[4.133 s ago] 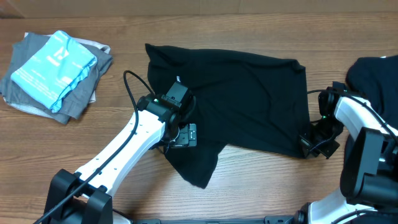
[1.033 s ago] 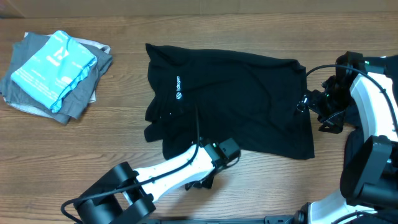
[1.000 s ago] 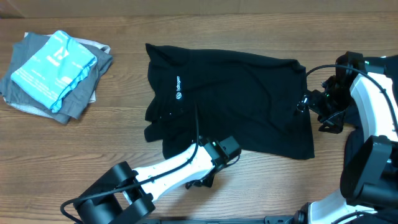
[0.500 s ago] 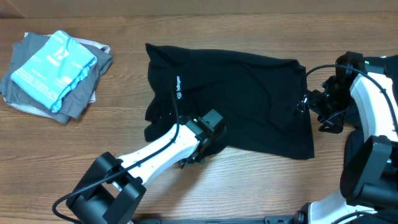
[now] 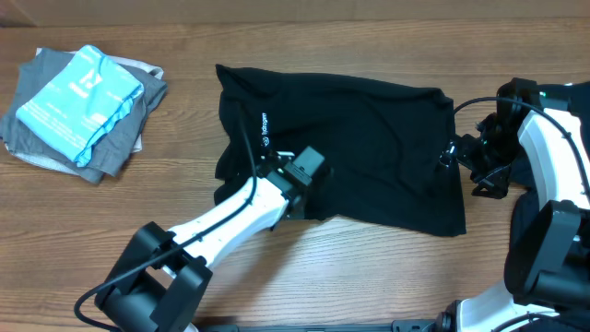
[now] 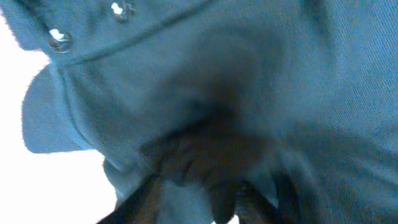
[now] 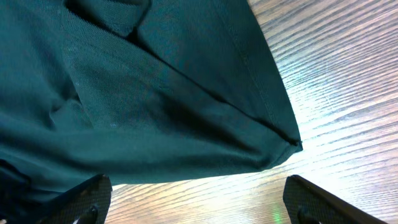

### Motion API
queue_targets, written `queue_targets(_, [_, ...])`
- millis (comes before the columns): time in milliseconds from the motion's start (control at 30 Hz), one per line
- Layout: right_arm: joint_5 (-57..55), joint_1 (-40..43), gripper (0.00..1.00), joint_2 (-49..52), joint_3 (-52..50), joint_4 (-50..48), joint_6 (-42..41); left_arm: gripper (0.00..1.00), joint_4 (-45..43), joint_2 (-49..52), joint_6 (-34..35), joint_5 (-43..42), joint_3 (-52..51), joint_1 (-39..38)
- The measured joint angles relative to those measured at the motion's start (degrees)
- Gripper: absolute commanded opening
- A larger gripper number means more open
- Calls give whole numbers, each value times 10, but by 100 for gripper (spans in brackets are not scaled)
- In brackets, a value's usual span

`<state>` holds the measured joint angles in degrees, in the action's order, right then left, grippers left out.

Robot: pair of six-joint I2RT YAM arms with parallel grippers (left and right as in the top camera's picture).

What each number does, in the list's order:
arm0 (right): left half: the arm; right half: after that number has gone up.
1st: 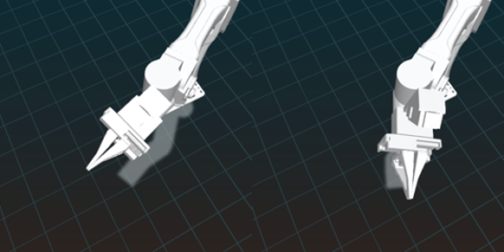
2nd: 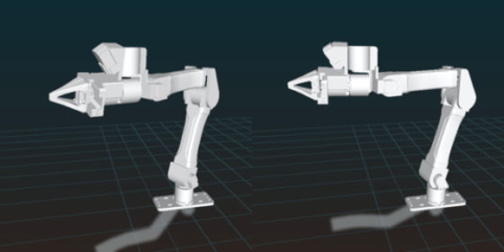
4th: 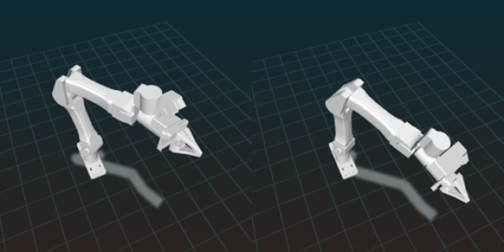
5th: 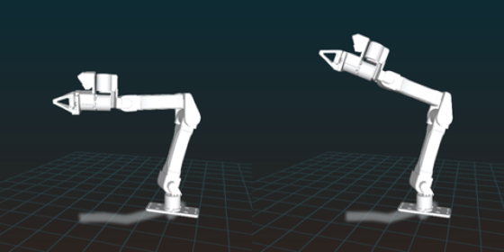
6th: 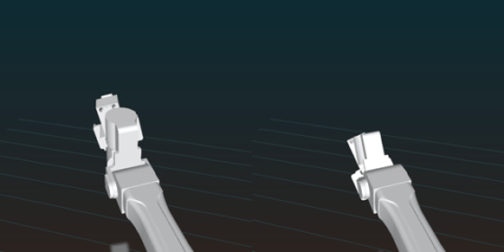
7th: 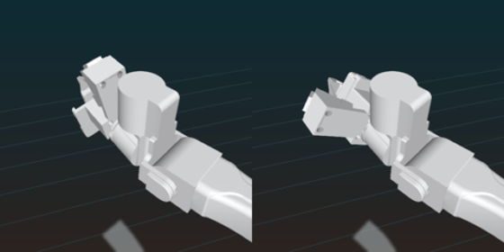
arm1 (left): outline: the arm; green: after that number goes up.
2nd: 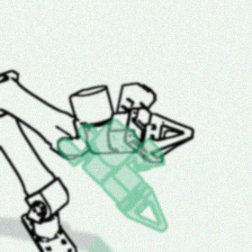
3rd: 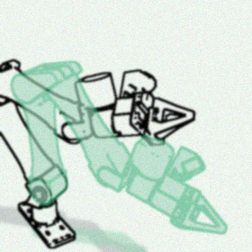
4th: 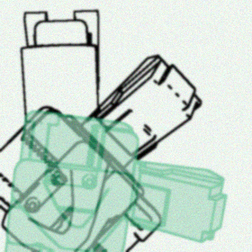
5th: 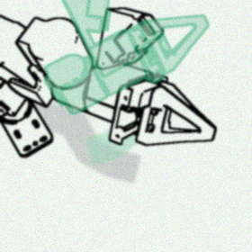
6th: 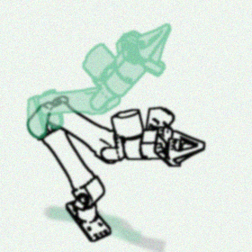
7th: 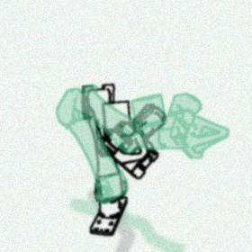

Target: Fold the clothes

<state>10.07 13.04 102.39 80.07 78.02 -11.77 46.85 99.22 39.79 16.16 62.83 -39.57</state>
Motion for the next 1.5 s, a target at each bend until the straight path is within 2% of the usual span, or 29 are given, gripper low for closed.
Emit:
queue_targets(100, [0,0,93,0,0,0,0,69,13,2,-19,-23,31,31])
queue_targets(200, [0,0,93,0,0,0,0,71,17,2,-41,-65,72,60])
queue_targets(267, [0,0,93,0,0,0,0,66,21,2,-61,-95,92,71])
queue_targets(400, [0,0,94,0,0,0,0,60,88,2,-99,-127,123,77])
queue_targets(500, [0,0,94,0,0,0,0,41,153,2,-119,-126,139,76])
queue_targets(533, [0,0,94,0,0,0,0,38,168,2,-125,-125,142,75])
queue_targets(700, [0,0,94,0,0,0,0,35,203,2,-168,-115,146,31])
queue_targets(833, [0,0,95,0,0,0,0,35,199,2,-180,-101,141,-33])
queue_targets(1000, [0,0,95,0,0,0,0,29,160,2,-177,-97,110,-84])
queue_targets(1200, [0,0,95,0,0,0,0,20,134,2,-175,-95,76,-87])
queue_targets(1500, [0,0,96,0,0,0,0,23,73,2,-175,-103,34,-87])
